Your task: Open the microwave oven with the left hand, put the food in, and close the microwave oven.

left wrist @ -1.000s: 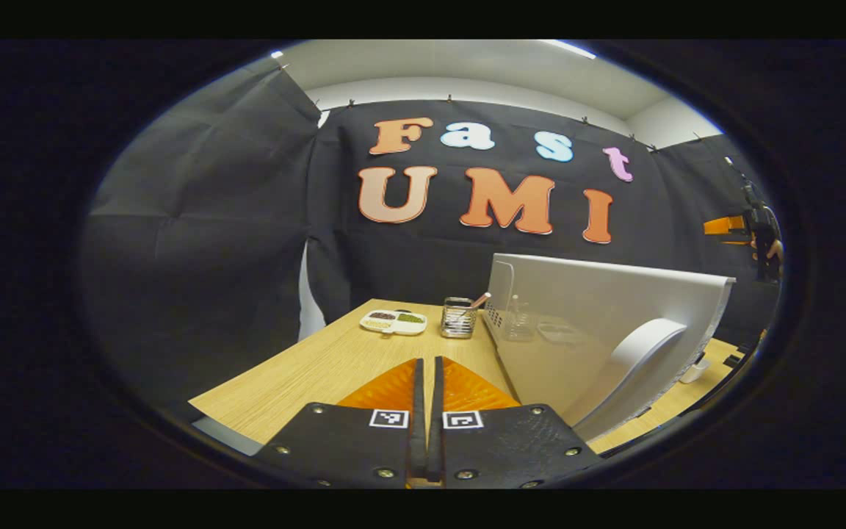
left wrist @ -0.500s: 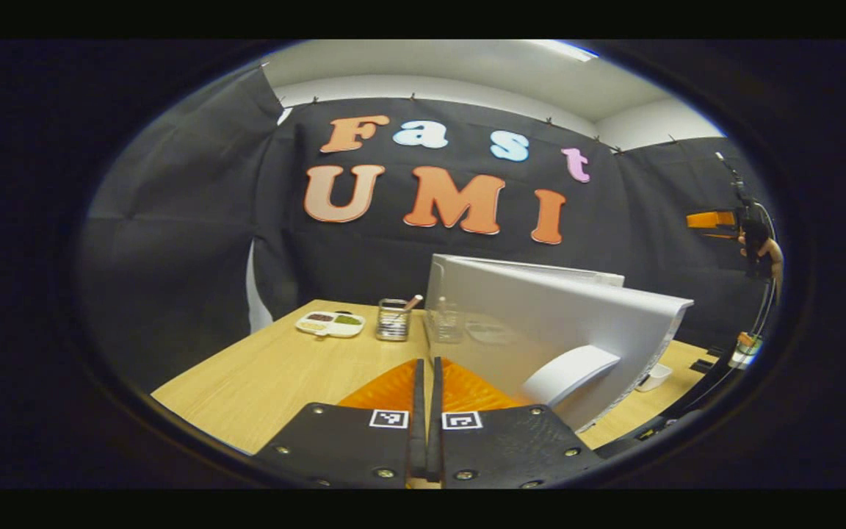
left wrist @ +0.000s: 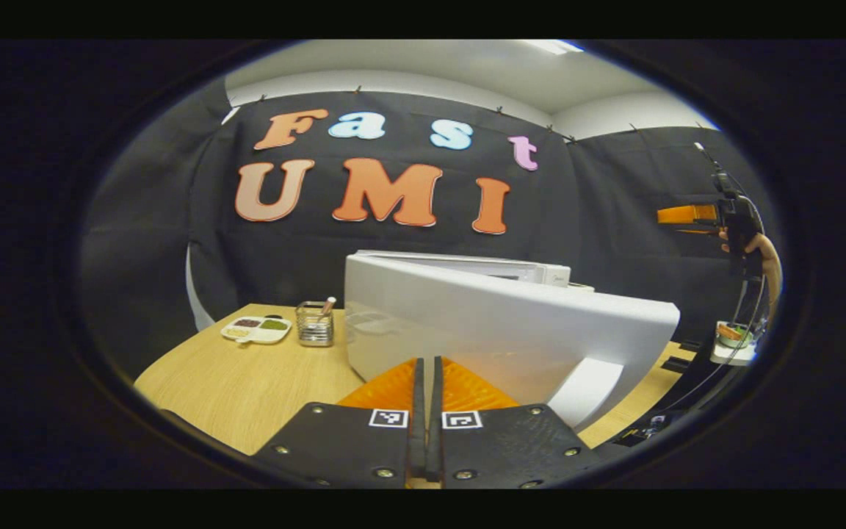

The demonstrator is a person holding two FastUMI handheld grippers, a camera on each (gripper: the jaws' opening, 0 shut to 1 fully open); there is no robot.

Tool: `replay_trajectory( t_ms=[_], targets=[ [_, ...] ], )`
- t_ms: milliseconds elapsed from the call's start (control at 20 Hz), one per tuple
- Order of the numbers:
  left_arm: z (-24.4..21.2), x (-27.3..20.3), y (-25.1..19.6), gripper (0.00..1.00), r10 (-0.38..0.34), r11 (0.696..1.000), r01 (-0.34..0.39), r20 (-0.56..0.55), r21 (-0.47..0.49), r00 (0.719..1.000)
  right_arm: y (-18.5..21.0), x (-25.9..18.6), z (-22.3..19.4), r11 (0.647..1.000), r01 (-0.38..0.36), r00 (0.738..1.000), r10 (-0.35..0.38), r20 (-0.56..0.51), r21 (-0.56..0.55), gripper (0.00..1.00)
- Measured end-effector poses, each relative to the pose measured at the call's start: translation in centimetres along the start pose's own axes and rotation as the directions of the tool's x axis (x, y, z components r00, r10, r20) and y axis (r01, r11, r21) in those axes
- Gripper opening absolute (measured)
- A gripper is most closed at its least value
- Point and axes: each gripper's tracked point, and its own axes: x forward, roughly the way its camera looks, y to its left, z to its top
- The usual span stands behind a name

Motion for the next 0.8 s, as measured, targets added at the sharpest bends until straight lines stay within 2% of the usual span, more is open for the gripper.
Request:
replay_trajectory(
  t_ms=[50,250,550,800],
  targets=[
    [0.1,0.7,-0.5,0.00,-0.001,1.000,0.001,-0.001,0.009,1.000,-0.5,0.2,-0.2,1.000,0.010,1.000,-0.010,-0.002,0.006,0.95],
    [-0.2,3.4,-2.4,0.01,-0.029,1.000,0.029,0.004,0.013,1.000,-2.9,0.8,-1.0,0.998,0.061,0.998,-0.061,0.006,-0.007,0.95],
    [-0.1,8.3,-5.1,0.01,-0.062,0.998,0.062,0.004,0.026,0.998,-4.4,2.6,-3.4,0.997,0.066,0.997,-0.064,-0.036,0.038,0.95],
    [0.5,12.6,-5.6,0.02,-0.030,0.998,0.028,0.030,0.062,0.999,-6.7,3.7,-4.2,0.993,0.115,0.993,-0.115,-0.027,-0.005,0.95]
  ],
)
